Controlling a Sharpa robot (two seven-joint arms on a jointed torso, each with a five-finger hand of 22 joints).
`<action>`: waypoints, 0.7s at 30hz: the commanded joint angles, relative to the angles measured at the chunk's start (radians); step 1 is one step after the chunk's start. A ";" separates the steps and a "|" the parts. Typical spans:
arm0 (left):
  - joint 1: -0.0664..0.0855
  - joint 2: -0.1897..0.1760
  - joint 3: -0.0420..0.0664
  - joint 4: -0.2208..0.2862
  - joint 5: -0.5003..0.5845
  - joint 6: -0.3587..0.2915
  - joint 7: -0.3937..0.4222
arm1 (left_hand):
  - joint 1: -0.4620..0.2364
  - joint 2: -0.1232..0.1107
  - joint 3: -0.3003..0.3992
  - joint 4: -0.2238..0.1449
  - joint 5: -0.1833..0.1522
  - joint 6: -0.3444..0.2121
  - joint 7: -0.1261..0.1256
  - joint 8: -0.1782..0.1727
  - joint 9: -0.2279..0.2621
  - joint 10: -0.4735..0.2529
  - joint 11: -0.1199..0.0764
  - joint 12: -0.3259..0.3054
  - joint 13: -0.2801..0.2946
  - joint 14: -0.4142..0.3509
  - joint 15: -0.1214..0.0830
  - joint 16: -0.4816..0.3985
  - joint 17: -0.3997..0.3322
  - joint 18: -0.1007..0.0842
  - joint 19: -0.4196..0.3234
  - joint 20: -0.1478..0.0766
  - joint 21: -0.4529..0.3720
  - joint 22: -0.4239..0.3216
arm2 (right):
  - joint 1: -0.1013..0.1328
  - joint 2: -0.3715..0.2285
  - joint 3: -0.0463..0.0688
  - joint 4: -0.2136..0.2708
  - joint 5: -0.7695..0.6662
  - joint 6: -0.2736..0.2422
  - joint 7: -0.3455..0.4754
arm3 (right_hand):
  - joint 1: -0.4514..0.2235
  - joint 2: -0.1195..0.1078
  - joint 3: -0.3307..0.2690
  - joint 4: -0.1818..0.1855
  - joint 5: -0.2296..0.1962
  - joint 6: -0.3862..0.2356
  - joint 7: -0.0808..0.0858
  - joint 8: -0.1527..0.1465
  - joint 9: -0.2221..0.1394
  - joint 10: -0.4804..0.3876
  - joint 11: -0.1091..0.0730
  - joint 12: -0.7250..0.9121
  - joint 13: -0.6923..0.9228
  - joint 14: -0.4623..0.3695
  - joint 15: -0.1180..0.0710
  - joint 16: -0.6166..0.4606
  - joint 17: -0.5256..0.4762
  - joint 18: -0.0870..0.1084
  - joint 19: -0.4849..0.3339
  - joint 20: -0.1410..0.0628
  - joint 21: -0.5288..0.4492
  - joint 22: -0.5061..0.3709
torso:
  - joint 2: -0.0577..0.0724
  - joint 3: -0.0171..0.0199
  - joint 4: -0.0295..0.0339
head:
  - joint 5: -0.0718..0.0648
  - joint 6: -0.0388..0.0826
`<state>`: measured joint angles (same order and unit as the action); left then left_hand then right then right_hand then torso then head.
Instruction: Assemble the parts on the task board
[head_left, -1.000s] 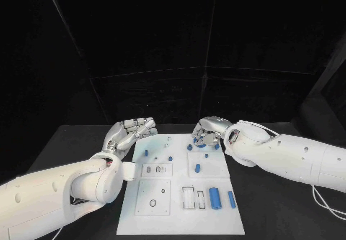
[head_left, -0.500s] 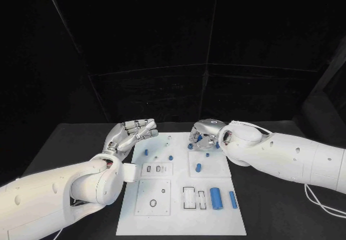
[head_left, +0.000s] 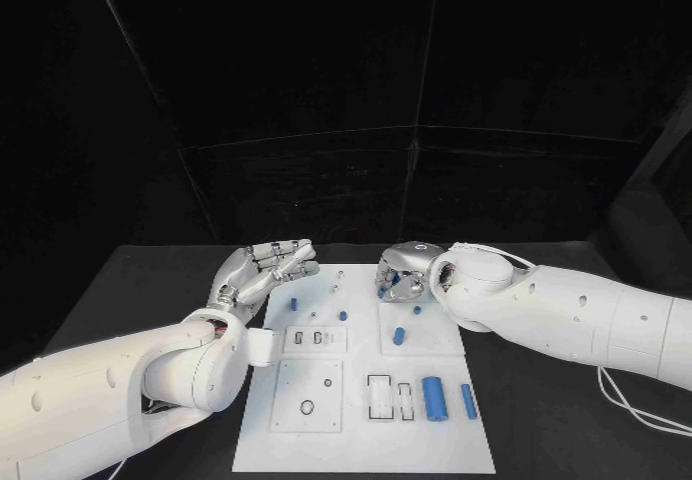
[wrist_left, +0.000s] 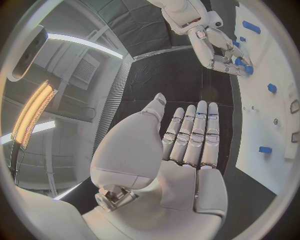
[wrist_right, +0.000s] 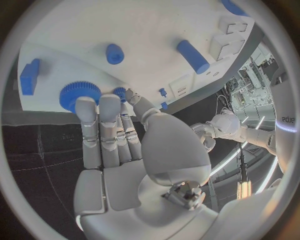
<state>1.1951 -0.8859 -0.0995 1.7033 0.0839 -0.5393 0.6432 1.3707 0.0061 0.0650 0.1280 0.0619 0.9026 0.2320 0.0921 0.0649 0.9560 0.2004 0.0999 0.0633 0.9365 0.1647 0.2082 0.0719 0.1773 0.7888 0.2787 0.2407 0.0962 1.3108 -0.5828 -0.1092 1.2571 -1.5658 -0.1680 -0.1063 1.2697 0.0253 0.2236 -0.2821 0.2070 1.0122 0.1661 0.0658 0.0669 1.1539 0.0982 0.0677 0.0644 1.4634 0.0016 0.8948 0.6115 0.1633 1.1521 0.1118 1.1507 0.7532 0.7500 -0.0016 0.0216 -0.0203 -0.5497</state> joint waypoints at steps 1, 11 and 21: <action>0.002 0.002 0.001 -0.001 -0.010 0.022 0.000 | -0.005 0.002 0.001 -0.006 -0.004 -0.002 0.024 -0.006 -0.002 0.000 0.006 -0.006 -0.001 -0.001 0.006 -0.005 -0.001 0.004 0.010 0.000 -0.003 -0.002 | 0.003 0.007 0.001 -0.008 -0.009 0.026 -0.005 | -0.013 0.002 0.010 0.001 0.005 -0.007 0.002 -0.002 0.000 -0.003 0.000 -0.001 0.001 0.008 0.004 0.012 0.009 -0.015 0.008 -0.002 0.009 0.008 | 0.003 0.0001 0.0012 | -0.001 -0.004; 0.002 0.004 0.001 -0.006 -0.010 0.024 -0.004 | -0.005 0.002 0.001 -0.006 -0.004 -0.002 0.024 -0.006 -0.002 0.000 0.006 -0.006 -0.001 -0.001 0.006 -0.005 -0.001 0.004 0.010 0.000 -0.004 -0.002 | 0.003 0.018 0.001 -0.026 -0.009 0.037 -0.005 | -0.010 0.011 0.046 0.001 -0.011 -0.002 0.002 0.000 0.001 0.010 -0.002 0.001 0.002 0.003 0.003 0.057 0.044 -0.019 0.013 -0.001 0.039 0.043 | 0.006 -0.0005 0.0021 | -0.002 -0.004; 0.003 0.005 0.001 -0.008 -0.010 0.027 -0.007 | -0.006 0.002 0.001 -0.006 -0.004 -0.003 0.024 -0.007 -0.002 -0.001 0.006 -0.007 -0.001 -0.002 0.006 -0.006 -0.001 0.004 0.011 0.001 -0.004 -0.002 | 0.003 0.029 0.001 -0.040 -0.009 0.013 -0.011 | 0.019 0.042 0.131 -0.003 -0.069 0.051 -0.004 0.014 0.008 0.067 -0.013 0.014 0.007 0.014 -0.006 0.160 0.147 -0.038 0.066 -0.008 0.117 0.162 | 0.009 -0.0004 0.0044 | -0.003 -0.006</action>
<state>1.1961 -0.8816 -0.0995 1.6946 0.0831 -0.5280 0.6355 1.3707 0.0061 0.0650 0.1281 0.0619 0.9025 0.2319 0.0882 0.0650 0.9560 0.2004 0.0964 0.0634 0.9365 0.1647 0.2082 0.0721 0.1772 0.7924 0.2823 0.2407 0.0951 1.3123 -0.5546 -0.1081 1.2180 -1.5683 -0.1459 -0.1112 1.2795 0.0535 0.3466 -0.2843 0.1408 1.0591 0.1630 0.0746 0.0729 1.2123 0.0876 0.0783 0.0683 1.4633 0.0016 1.0499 0.7535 0.1314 1.2137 0.1035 1.2637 0.9094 0.7577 -0.0020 0.0254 -0.0228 -0.5560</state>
